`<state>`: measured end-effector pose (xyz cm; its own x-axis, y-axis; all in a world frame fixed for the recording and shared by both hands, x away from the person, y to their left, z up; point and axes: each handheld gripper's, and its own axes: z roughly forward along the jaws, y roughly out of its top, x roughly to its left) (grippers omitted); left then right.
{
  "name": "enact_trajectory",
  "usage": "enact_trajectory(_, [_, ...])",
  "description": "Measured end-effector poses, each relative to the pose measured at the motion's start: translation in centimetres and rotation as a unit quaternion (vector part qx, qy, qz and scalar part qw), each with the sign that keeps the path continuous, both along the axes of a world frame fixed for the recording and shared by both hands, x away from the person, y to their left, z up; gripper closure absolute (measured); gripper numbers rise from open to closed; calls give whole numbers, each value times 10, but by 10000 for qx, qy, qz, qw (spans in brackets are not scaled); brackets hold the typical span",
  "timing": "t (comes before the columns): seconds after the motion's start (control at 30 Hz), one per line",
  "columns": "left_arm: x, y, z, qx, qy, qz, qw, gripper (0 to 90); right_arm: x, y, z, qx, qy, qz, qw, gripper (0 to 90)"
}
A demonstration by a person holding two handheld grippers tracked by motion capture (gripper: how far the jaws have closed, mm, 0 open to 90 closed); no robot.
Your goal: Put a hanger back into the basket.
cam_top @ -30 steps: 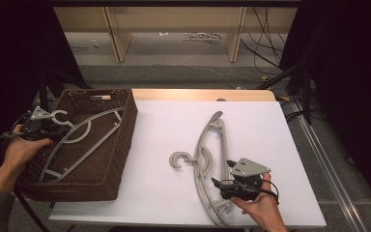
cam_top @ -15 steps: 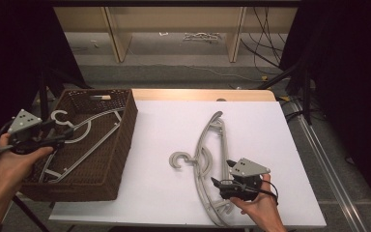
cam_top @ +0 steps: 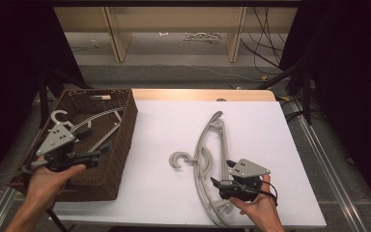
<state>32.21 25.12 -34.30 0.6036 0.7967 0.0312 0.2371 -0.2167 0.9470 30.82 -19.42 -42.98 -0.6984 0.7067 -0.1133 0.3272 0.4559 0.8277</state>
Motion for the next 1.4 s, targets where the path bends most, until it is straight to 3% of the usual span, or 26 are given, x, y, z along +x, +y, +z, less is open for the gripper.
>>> enact_trajectory(0.13, [-1,-22,-9,-65,-125,-229,9996,223,-1,0,0,6,25,-17,10000,258])
enact_trajectory(0.3, [-3,-43,-22,-297,-208,-492,9981,222,-2,-1,-1,21,31,-15,10000,258])
enact_trajectory(0.67, [-20,-78,-57,-225,-214,-1044,9941,190,-2,1,-2,13,34,12,10000,256])
enact_trajectory(0.97, [-28,-91,-83,-96,-179,-1228,9922,177,-3,2,-3,49,32,5,10000,237])
enact_trajectory(1.1, [-28,-93,-95,-221,-37,-1156,9930,177,-3,3,-3,70,36,9,10000,226])
enact_trajectory(1.2, [-27,-92,-98,-157,7,-1141,9933,177,-3,3,-3,102,-25,-6,9999,220])
enact_trajectory(1.4, [-29,-88,-98,-275,-35,-1106,9935,177,-4,5,-3,235,88,35,9997,208])
